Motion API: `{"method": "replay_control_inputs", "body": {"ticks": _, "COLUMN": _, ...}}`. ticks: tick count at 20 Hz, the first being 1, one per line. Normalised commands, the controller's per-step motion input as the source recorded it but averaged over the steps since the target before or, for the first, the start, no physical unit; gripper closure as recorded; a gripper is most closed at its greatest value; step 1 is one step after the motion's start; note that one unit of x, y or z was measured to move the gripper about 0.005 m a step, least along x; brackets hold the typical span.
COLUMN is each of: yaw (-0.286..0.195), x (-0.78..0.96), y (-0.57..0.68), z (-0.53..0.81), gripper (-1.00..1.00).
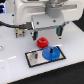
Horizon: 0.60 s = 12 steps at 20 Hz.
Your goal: Insert the blue gear onto the right peg, followed by the red gear
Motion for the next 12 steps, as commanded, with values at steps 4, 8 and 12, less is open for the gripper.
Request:
{"method": "replay_control_inputs", "body": {"ticks": 4, "yaw": 0.0, "x": -0.17, "y": -0.02, "z": -0.26, "gripper": -1.0}}
{"method": "replay_control_inputs", "body": {"ticks": 8, "yaw": 0.0, "x": -0.19, "y": -0.03, "z": -0.26, "gripper": -1.0}}
{"method": "replay_control_inputs", "body": {"ticks": 12, "yaw": 0.0, "x": -0.16, "y": -0.04, "z": -0.26, "gripper": -1.0}}
